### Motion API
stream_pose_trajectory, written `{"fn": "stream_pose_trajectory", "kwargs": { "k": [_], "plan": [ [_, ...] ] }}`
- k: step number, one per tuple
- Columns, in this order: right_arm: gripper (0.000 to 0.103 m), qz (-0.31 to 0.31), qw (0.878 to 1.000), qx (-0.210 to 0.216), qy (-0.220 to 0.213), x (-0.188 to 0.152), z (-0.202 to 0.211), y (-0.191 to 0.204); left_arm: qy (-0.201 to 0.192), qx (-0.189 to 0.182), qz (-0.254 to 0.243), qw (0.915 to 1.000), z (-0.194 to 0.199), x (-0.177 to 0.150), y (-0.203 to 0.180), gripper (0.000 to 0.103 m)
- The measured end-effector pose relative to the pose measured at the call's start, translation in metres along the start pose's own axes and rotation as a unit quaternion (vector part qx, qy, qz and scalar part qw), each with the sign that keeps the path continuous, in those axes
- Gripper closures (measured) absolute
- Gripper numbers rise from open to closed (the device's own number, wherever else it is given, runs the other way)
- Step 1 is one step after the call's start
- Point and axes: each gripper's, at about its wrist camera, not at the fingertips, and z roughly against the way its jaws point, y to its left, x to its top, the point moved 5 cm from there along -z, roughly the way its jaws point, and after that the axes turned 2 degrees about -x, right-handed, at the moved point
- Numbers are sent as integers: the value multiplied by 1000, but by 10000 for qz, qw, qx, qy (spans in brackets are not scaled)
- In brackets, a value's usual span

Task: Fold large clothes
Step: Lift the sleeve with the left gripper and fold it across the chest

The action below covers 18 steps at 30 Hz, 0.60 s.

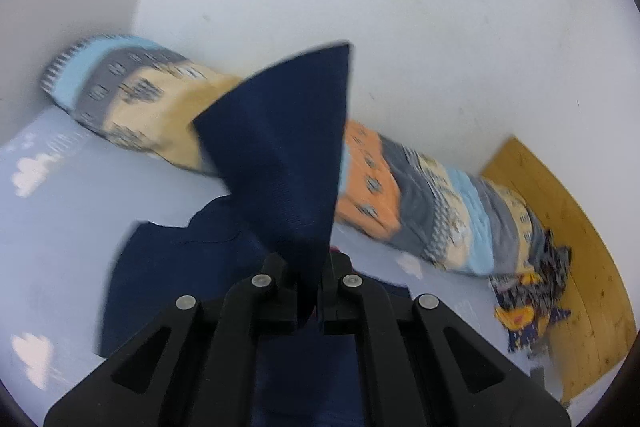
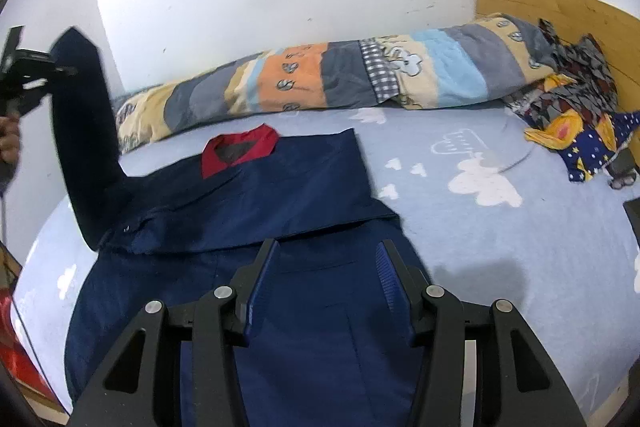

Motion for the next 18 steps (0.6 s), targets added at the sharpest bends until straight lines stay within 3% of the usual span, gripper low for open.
{"fn": "stream_pose_trajectory", "kwargs": {
  "k": [5,10,18],
  "plan": [
    [51,-141,9999,22,-73,3,9,-18,538,-116,-185,9983,-52,-69,-54,101],
    [51,-294,9995,60,-44,3,14,-33,1147,44,-621,9914,-118,-140,-104,101],
    [51,-430,9990,117,13,2,14,-43,1898,408,-1086,9749,-181,-228,-132,99]
  ]
}}
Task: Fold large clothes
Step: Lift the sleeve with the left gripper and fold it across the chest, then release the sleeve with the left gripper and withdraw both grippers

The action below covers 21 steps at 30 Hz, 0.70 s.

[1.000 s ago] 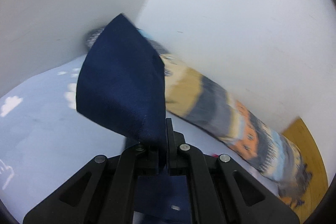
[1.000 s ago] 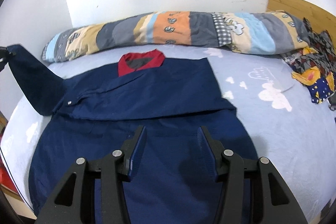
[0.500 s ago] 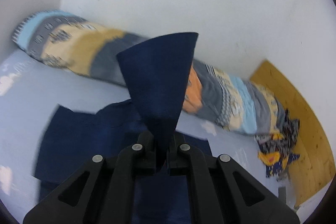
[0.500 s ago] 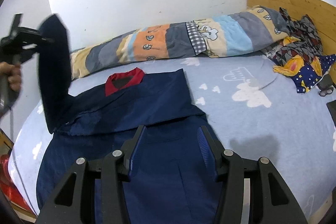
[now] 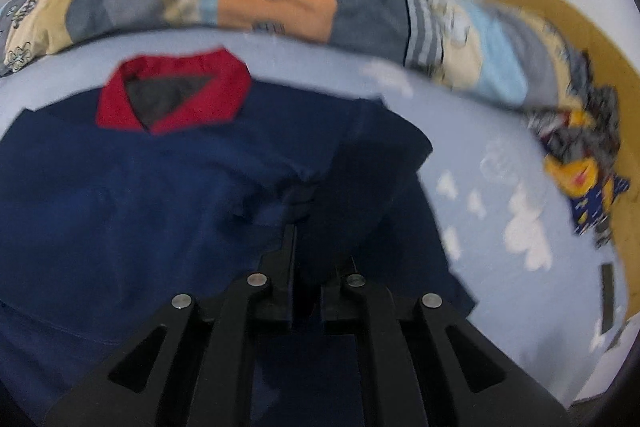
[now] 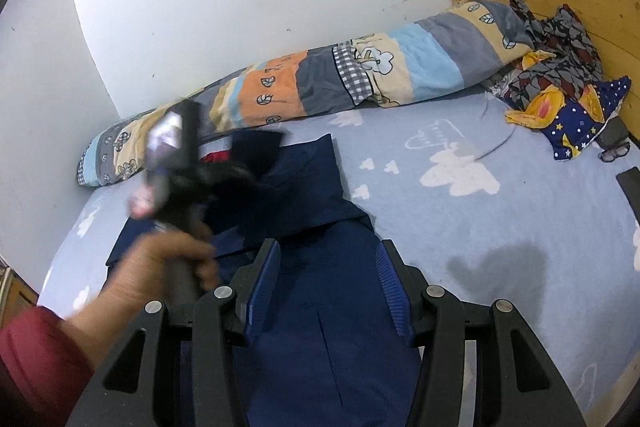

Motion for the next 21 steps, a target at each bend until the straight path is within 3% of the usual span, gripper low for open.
{"fn": "stream_pose_trajectory", "kwargs": {
  "k": [2,5,6,9,13,16,21],
  "plan": [
    [51,-12,10000,31,8,0,0,-1,101,74,-30,9999,-14,-9,-7,97],
    [50,-52,10000,27,9,0,0,-2,120,165,-185,9996,-23,-18,-17,86],
    [50,-72,10000,41,28,0,-1,-3,116,169,-271,9994,-23,-20,-21,77],
    [50,-90,9999,37,90,-1,-4,-3,267,118,-599,9978,-24,-29,-34,23],
    [50,-143,9999,14,69,0,-4,-3,132,75,-934,9955,-9,-38,-48,21],
    [50,-217,9998,34,34,0,-2,-3,-255,111,-983,9948,10,-36,-50,21],
    [50,-169,9998,-6,93,-2,-6,0,-540,58,-1242,9908,29,-31,-43,21]
  ]
}}
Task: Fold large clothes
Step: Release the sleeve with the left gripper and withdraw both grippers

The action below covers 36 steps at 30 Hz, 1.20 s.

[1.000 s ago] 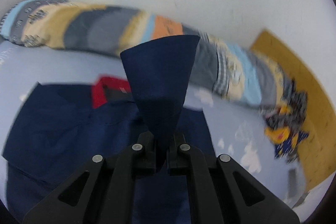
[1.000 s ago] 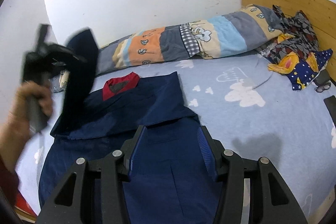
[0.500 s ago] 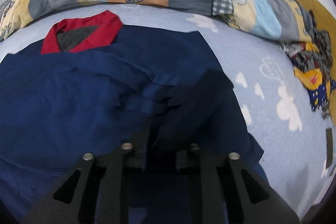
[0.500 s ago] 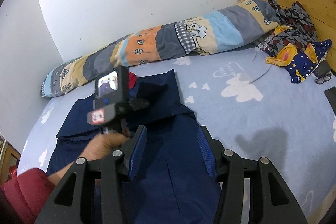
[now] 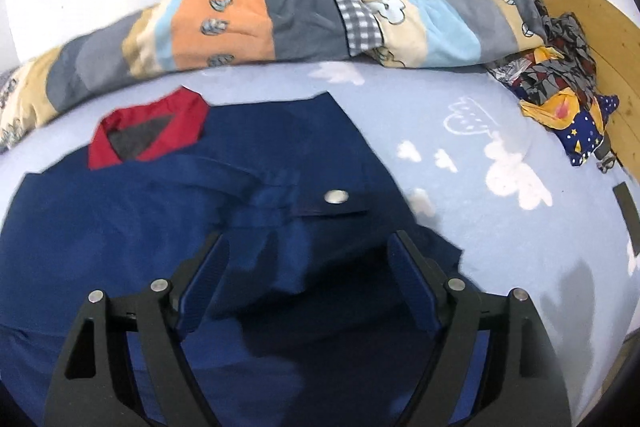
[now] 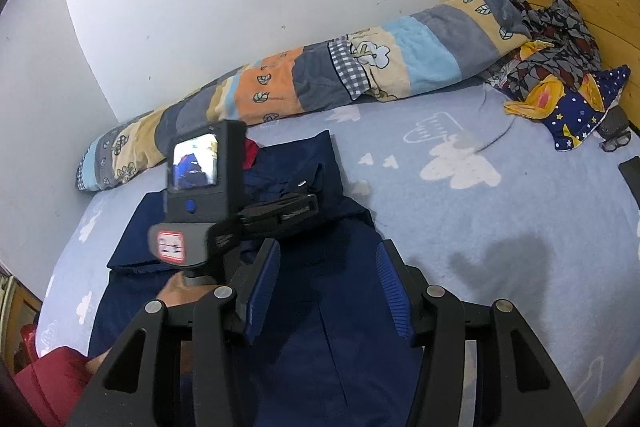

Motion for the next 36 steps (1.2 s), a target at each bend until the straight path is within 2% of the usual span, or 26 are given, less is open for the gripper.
{"fn": "stream_pose_trajectory", "kwargs": {
  "k": [2,4,7,15,16,19,22,27,31,36],
  "plan": [
    [50,-37,10000,9,36,-1,-1,-1,72,-43,101,9999,0,0,22,21],
    [50,-38,10000,26,57,-1,-2,-1,302,118,324,9989,-8,-3,46,21],
    [50,-17,9999,31,95,-2,-5,1,913,10,777,9928,-27,-21,84,22],
    [50,40,9996,60,267,-6,-15,9,341,358,642,9967,16,-28,116,21],
    [50,59,9995,58,291,-7,-16,11,397,399,623,9965,16,-32,122,21],
    [50,165,9991,61,389,-11,-22,19,975,526,621,9919,9,-56,134,21],
    [51,340,9985,1,427,-14,-26,28,813,629,591,9929,34,-65,135,21],
    [51,567,9976,-97,397,-19,-30,37,450,794,392,9951,97,-85,129,21],
    [50,831,9957,-12,404,-31,-29,48,144,971,128,9951,153,-105,124,21],
    [50,1042,9935,208,414,-56,-11,63,-15,984,171,9950,203,-139,125,21]
  ]
}}
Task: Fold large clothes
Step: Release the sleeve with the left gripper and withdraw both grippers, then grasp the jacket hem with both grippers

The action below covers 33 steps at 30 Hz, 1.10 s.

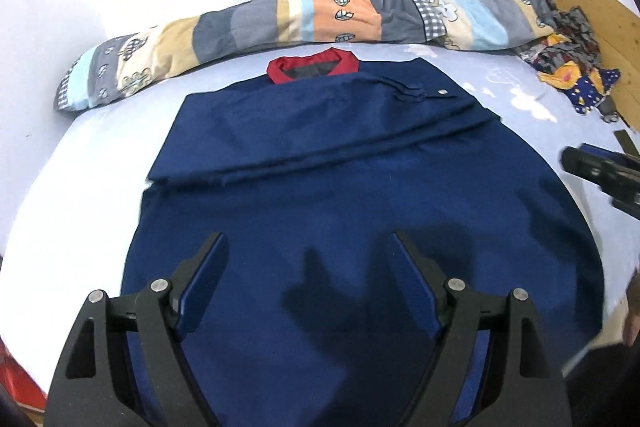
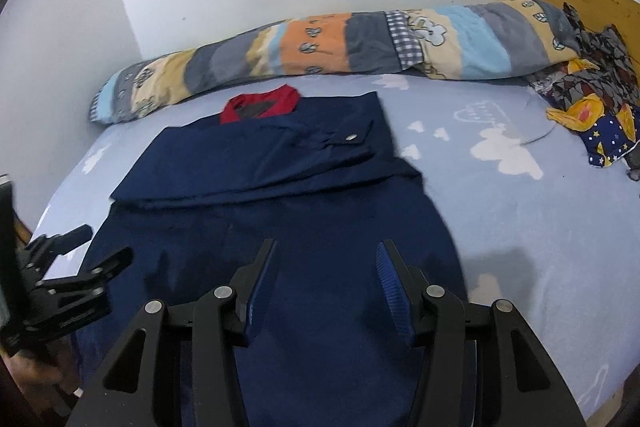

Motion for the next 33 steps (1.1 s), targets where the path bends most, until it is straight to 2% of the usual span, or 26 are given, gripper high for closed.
{"fn": "stream_pose_trajectory", "kwargs": {
  "k": [5,9,12,17,19,24,28,33],
  "plan": [
    [50,381,9992,-97,70,-35,7,18,-54,88,242,9997,26,-42,10,21],
    [50,248,9994,-4,237,-69,19,20,-154,247,487,9984,35,-81,21,21],
    [50,232,9991,0,367,-93,25,21,78,199,479,9986,29,-100,25,21],
    [49,548,9972,-299,414,-113,28,17,250,350,291,9987,21,-119,33,21],
    [48,585,9963,-406,472,-118,25,14,371,280,300,9985,15,-127,36,21],
    [48,463,9942,-378,890,-135,9,10,892,90,712,9934,-8,-147,46,21],
    [48,316,9911,-363,1242,-153,-5,7,833,122,616,9945,-10,-144,44,20],
    [43,427,9906,-386,1237,-160,-3,8,742,153,514,9958,-13,-147,41,18]
  ]
}}
